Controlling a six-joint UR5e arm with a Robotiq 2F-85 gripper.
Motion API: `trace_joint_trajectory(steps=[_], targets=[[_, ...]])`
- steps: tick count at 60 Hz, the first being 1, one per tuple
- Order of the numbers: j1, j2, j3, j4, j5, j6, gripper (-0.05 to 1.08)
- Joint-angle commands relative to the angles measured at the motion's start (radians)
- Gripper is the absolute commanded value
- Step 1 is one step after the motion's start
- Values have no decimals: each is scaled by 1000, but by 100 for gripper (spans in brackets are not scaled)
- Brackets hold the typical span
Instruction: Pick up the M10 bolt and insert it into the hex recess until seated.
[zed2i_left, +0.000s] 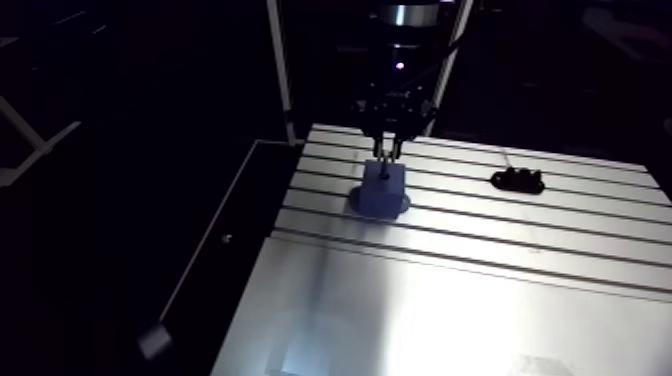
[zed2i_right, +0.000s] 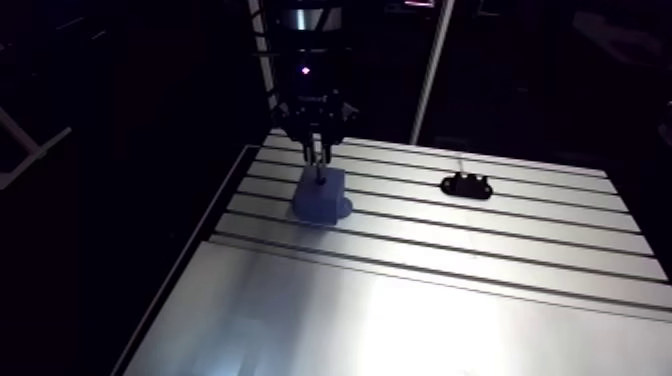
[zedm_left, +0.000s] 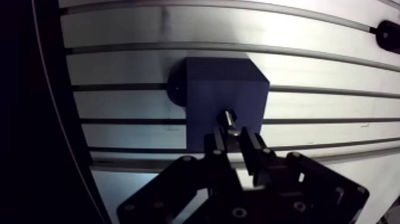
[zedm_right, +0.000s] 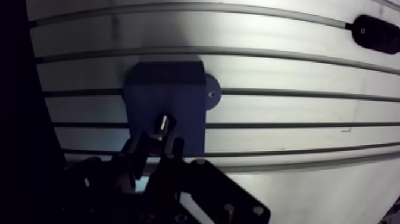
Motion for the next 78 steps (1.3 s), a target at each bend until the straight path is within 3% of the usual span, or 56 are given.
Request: trace_joint_trajectory(steps=[1, 78], targets=[[0, -1, 1, 0, 0, 0, 75], [6, 6, 6, 3, -3, -5, 75]])
